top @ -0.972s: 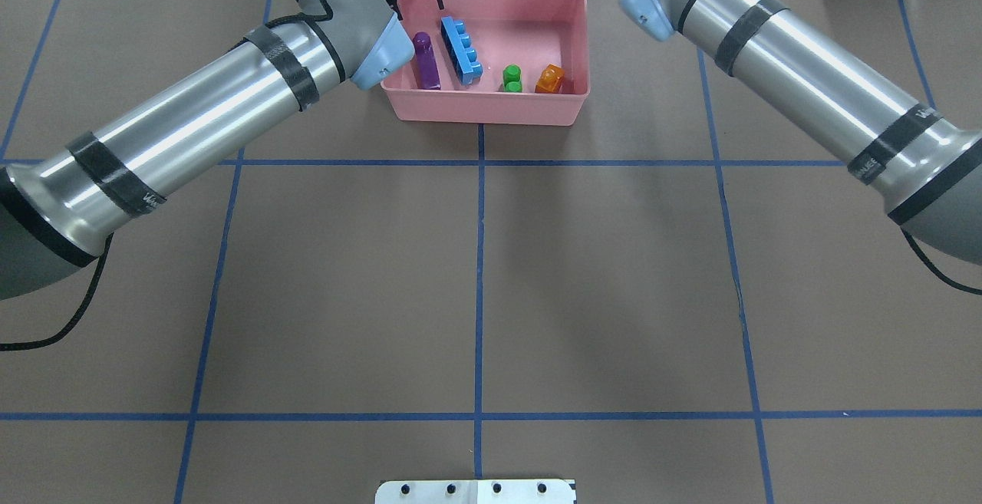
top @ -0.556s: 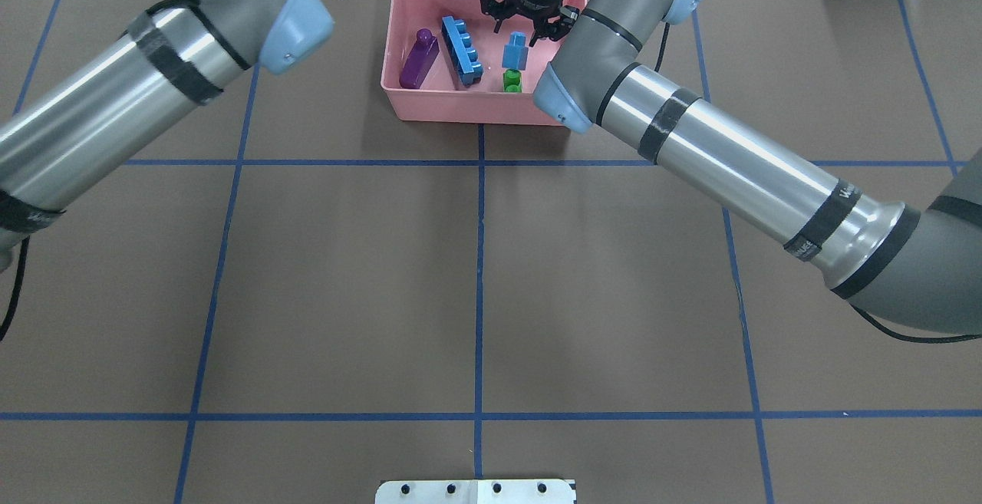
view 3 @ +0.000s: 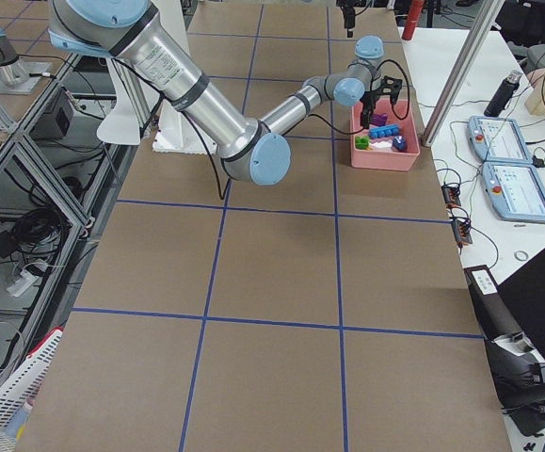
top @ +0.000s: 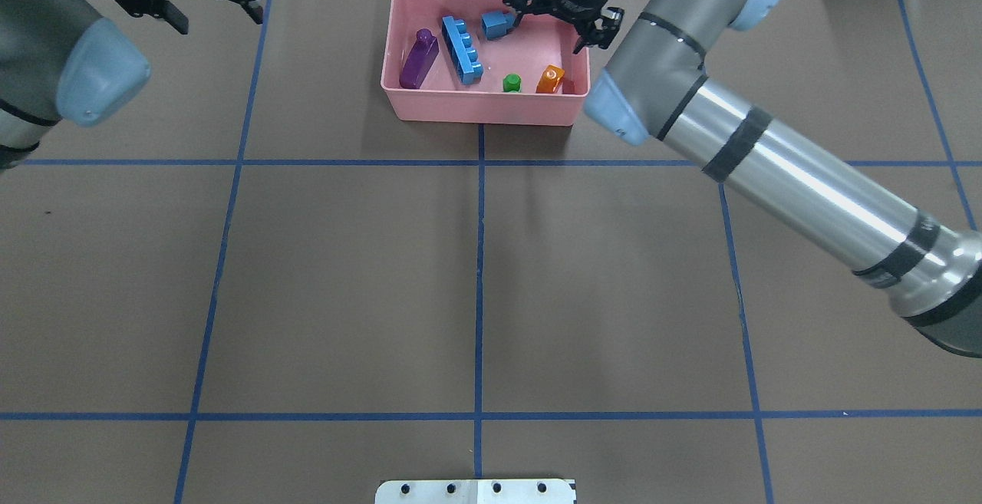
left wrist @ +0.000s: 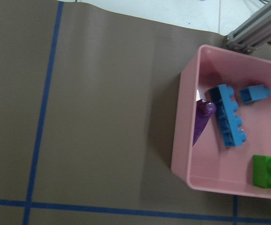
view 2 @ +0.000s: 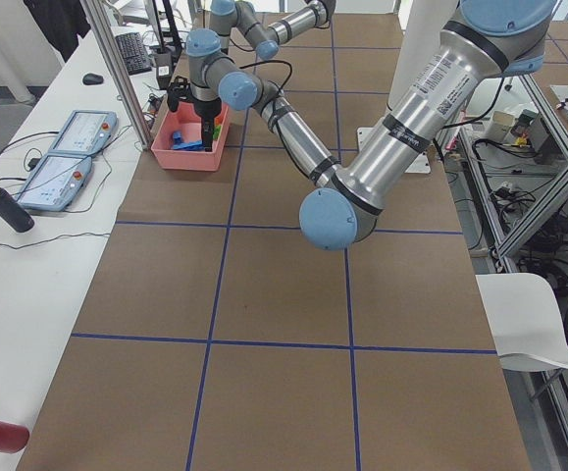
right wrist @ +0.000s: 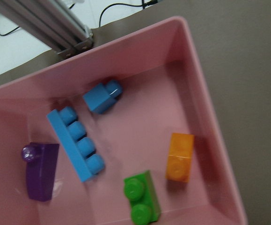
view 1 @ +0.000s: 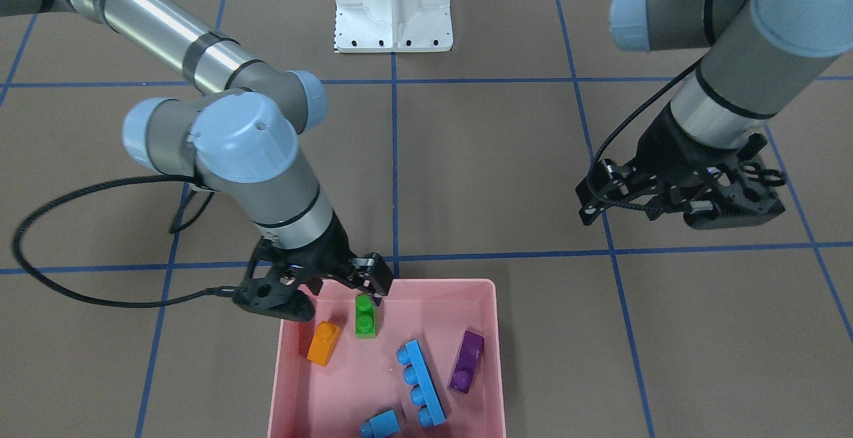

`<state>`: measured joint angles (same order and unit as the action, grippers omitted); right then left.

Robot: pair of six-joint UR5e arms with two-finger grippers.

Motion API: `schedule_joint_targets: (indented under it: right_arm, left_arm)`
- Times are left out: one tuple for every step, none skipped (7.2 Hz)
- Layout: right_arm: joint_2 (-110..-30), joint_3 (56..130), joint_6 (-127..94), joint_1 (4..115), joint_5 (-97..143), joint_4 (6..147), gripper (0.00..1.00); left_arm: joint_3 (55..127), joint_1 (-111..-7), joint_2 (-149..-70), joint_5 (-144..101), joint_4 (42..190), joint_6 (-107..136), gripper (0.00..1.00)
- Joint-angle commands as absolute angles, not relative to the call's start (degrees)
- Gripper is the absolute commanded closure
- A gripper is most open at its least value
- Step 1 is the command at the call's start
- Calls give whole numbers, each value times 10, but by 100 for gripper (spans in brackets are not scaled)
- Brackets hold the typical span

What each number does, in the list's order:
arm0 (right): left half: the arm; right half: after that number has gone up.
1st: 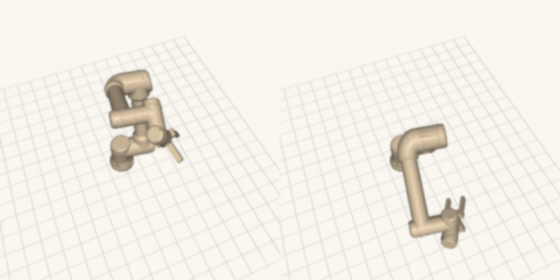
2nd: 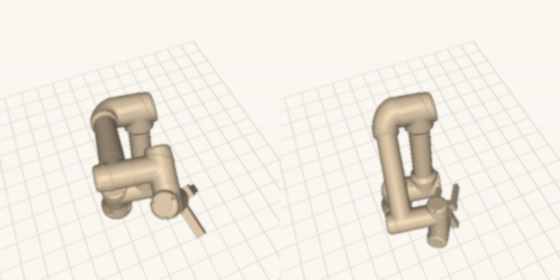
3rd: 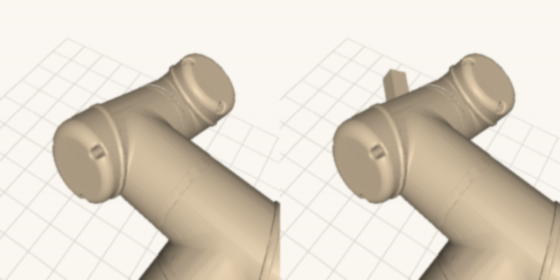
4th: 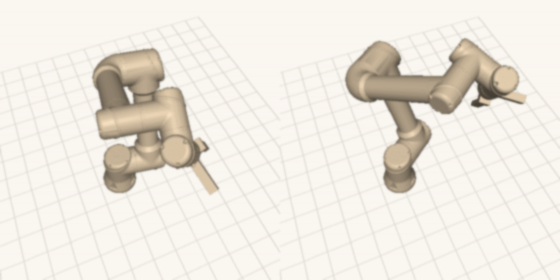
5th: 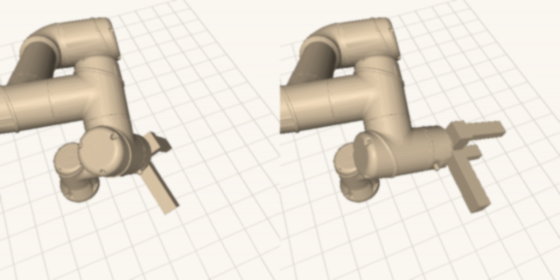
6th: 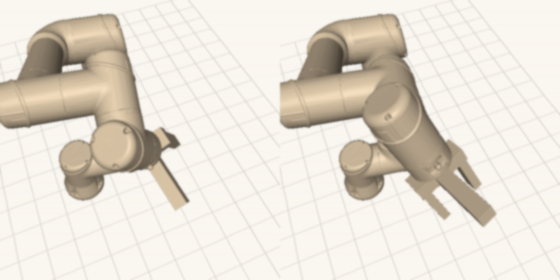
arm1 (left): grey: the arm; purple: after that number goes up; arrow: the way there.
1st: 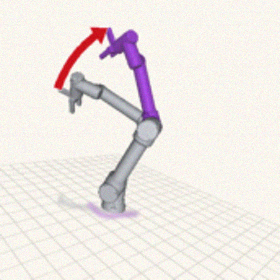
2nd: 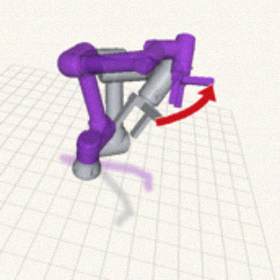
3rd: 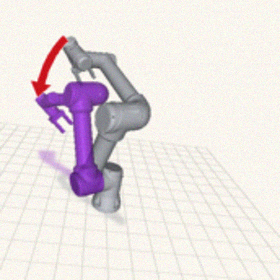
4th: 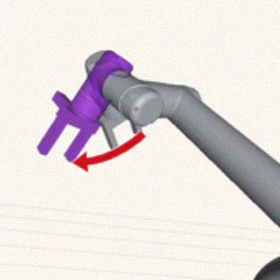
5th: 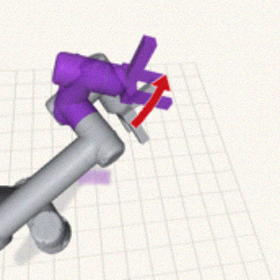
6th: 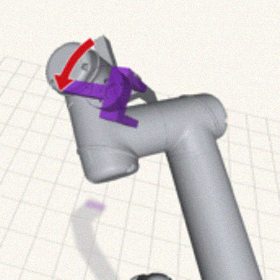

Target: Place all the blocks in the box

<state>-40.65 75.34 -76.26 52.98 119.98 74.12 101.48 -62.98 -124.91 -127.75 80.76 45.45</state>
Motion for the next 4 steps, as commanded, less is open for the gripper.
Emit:
schedule_joint_targets:
  right_arm:
    - [-576, 920, -626, 617, 1259, 824, 0]
    - [-674, 990, -514, 647, 1260, 846, 0]
    - [-720, 1030, -418, 688, 1282, 899, 0]
    - [-755, 1054, -316, 743, 1302, 967, 0]
  left_arm:
    - [1104, -666, -1117, -1281, 772, 300, 0]
    - [1106, -687, -1088, -1281, 773, 253, 0]
    - [1107, -713, -1059, -1286, 777, 213, 0]
    - [1106, -755, -1018, -1321, 785, 152, 0]
